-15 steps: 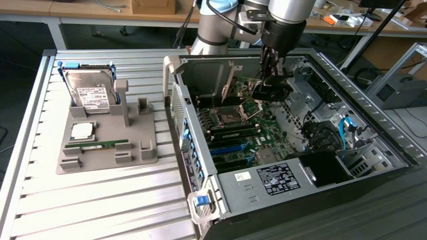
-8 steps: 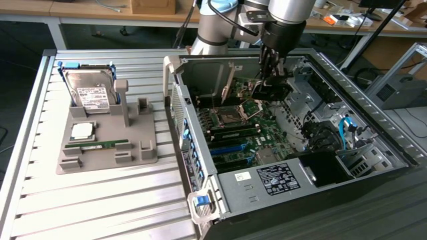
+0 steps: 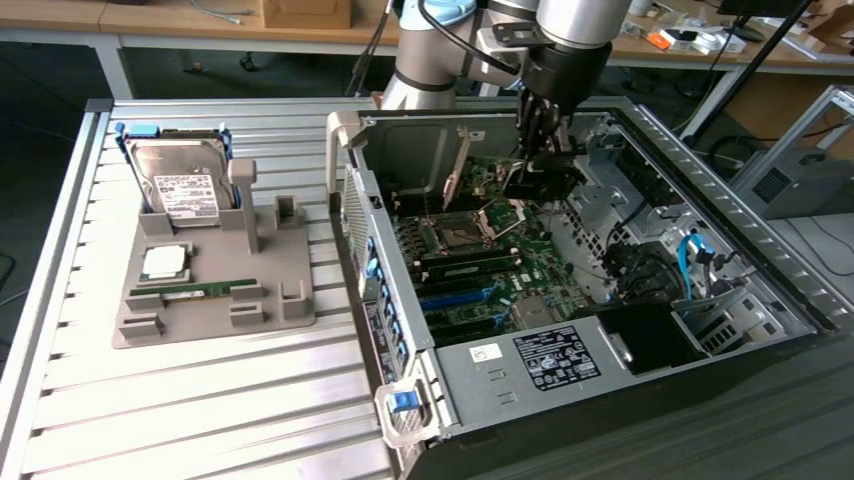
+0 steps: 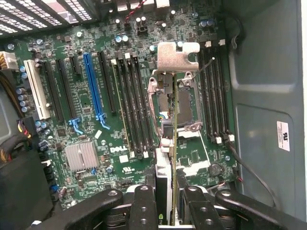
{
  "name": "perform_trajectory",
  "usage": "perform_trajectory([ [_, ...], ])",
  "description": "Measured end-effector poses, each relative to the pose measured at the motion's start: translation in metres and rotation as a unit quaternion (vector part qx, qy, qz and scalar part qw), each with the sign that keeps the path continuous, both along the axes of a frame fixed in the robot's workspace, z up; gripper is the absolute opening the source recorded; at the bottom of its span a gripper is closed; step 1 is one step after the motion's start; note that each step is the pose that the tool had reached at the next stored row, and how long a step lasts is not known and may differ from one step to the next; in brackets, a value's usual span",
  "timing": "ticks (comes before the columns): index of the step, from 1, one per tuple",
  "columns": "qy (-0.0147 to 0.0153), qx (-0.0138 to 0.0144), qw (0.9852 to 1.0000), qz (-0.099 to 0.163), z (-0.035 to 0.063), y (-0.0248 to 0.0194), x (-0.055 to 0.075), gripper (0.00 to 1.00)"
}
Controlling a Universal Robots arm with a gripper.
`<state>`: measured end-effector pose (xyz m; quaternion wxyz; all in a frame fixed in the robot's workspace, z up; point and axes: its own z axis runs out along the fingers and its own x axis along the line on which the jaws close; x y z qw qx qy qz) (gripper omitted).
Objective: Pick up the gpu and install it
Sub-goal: 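Insert the gpu into the slot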
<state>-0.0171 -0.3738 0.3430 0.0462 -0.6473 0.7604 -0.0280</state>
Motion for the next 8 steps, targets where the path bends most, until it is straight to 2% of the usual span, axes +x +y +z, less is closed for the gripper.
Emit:
perform_trajectory([
  [8,0.0,0.0,0.9998,0.019,-0.0003,0.0,0.0,0.27],
])
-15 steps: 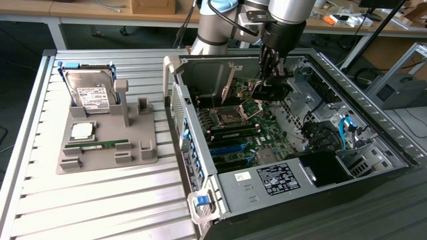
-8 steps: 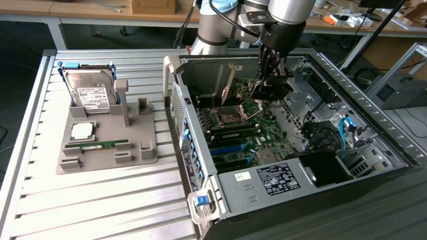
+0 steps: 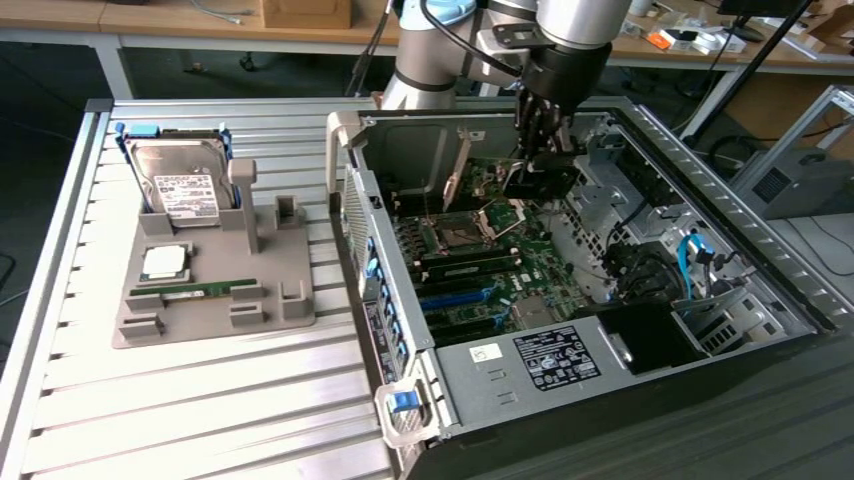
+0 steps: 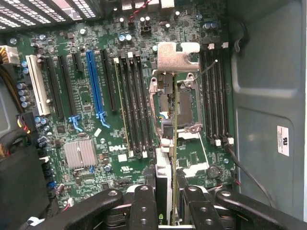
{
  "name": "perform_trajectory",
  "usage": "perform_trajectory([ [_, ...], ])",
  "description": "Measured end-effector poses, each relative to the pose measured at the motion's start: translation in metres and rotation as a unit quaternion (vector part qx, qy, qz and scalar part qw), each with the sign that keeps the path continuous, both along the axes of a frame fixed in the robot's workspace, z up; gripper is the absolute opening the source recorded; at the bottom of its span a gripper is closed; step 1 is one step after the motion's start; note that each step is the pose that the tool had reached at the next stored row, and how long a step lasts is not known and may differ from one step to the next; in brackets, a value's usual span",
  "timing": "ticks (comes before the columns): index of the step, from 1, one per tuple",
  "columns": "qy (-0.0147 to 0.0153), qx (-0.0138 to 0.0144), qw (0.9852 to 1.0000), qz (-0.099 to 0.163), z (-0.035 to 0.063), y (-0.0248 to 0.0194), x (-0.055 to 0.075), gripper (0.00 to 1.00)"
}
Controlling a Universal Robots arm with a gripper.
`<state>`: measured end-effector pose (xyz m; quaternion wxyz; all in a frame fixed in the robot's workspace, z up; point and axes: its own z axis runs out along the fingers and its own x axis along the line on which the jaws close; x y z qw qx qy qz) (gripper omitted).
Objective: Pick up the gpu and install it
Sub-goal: 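Insert the gpu into the slot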
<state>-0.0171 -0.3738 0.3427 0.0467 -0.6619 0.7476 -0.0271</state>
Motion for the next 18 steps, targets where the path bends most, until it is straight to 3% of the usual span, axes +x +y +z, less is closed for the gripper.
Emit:
perform_trajectory([
  [18,0.0,0.0,0.9991,0.043,-0.0008,0.0,0.0,0.27],
])
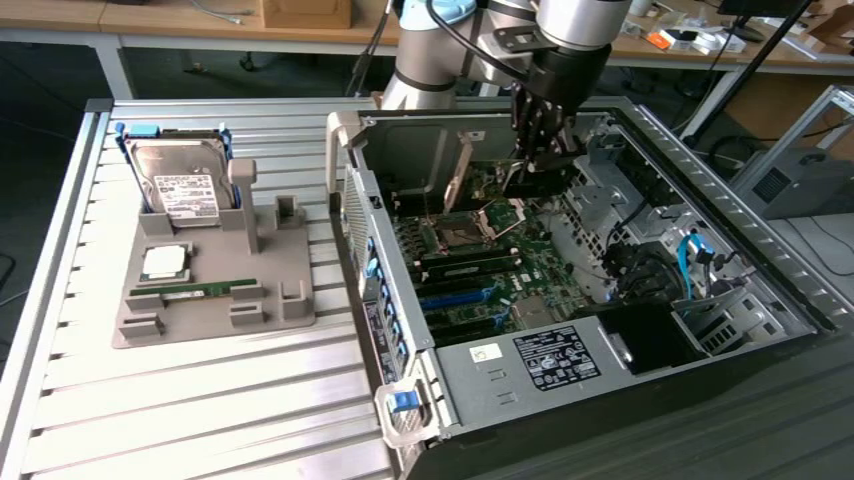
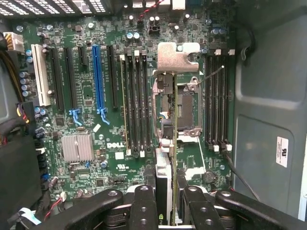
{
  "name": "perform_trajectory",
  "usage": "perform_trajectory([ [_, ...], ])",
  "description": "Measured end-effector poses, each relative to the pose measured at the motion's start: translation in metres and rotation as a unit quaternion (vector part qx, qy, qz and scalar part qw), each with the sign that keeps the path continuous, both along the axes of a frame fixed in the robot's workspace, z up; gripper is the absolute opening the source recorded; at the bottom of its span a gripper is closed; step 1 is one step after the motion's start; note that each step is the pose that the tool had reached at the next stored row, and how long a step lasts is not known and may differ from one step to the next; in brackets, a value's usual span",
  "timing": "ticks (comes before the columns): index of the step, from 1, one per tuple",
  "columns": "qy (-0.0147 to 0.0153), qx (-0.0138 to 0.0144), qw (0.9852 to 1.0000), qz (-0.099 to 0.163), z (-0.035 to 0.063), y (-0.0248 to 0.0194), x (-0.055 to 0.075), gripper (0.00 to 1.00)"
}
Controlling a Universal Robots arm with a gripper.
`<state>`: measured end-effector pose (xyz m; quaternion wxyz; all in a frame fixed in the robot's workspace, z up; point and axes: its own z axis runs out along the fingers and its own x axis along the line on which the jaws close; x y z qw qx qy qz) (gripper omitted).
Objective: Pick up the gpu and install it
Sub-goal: 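Insert the gpu into the slot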
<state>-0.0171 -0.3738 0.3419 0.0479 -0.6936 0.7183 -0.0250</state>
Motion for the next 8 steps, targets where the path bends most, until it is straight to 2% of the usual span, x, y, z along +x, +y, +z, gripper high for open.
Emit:
perform_trajectory([
  [8,0.0,0.0,0.9998,0.022,-0.0004,0.0,0.0,0.27],
])
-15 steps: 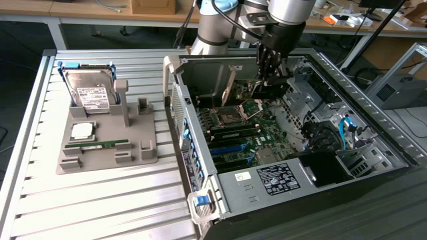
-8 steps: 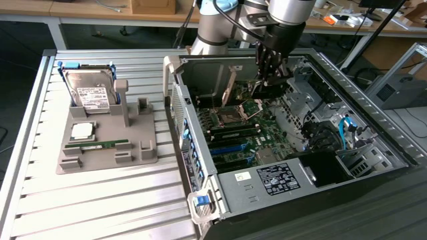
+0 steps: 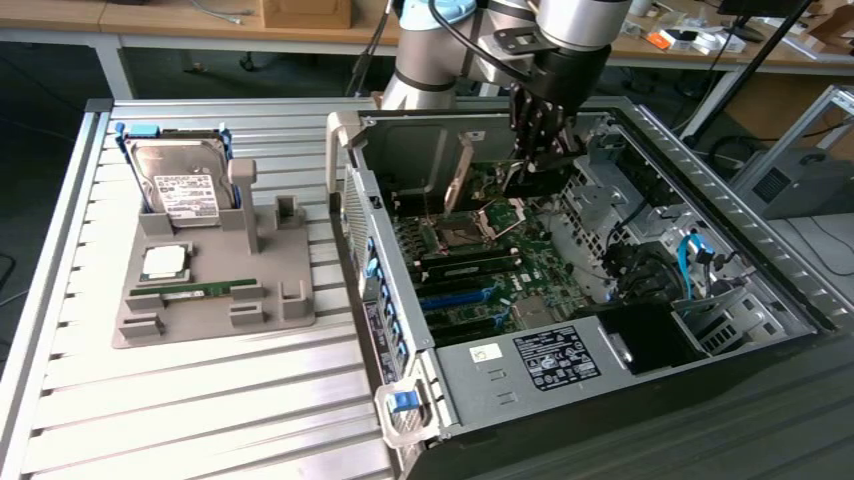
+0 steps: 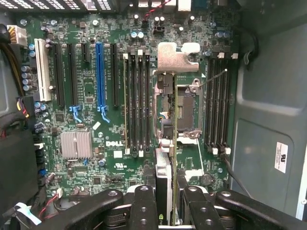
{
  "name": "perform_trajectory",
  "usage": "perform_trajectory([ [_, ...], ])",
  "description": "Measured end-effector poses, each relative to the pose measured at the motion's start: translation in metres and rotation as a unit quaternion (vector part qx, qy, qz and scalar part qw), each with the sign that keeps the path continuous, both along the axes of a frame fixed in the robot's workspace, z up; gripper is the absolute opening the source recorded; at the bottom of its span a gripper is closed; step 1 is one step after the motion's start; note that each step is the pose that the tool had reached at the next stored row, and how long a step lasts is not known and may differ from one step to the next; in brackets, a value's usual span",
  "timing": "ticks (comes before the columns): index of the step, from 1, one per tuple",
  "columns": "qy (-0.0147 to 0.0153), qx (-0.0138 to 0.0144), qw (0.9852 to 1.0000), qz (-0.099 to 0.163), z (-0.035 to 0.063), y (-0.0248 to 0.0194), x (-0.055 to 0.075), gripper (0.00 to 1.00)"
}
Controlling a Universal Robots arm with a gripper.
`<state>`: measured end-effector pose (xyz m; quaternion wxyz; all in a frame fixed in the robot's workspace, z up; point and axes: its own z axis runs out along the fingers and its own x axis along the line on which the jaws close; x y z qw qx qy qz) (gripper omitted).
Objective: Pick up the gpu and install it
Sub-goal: 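Insert the gpu into the slot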
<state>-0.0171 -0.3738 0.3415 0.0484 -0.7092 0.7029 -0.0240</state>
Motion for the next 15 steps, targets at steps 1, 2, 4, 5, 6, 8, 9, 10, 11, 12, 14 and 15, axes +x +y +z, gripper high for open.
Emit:
perform_trajectory([
  [1,0.0,0.0,1.0,0.005,-0.0001,0.0,0.0,0.27],
  [2,0.0,0.0,1.0,0.009,-0.0002,0.0,0.0,0.27],
  [4,0.0,0.0,0.9999,0.017,-0.0003,0.0,0.0,0.27],
  [5,0.0,0.0,0.9998,0.02,-0.0004,0.0,0.0,0.27],
  [6,0.0,0.0,0.9998,0.021,-0.0004,0.0,0.0,0.27],
  [8,0.0,0.0,0.9997,0.026,-0.0005,0.0,0.0,0.27],
  [9,0.0,0.0,0.9996,0.029,-0.0005,0.0,0.0,0.27],
  [10,0.0,0.0,0.9995,0.031,-0.0006,0.0,0.0,0.27],
  [11,0.0,0.0,0.9994,0.034,-0.0006,0.0,0.0,0.27],
  [12,0.0,0.0,0.9994,0.036,-0.0007,0.0,0.0,0.27],
  [14,0.0,0.0,0.999,0.044,-0.0008,0.0,0.0,0.27],
  [15,0.0,0.0,0.9989,0.047,-0.0008,0.0,0.0,0.27],
])
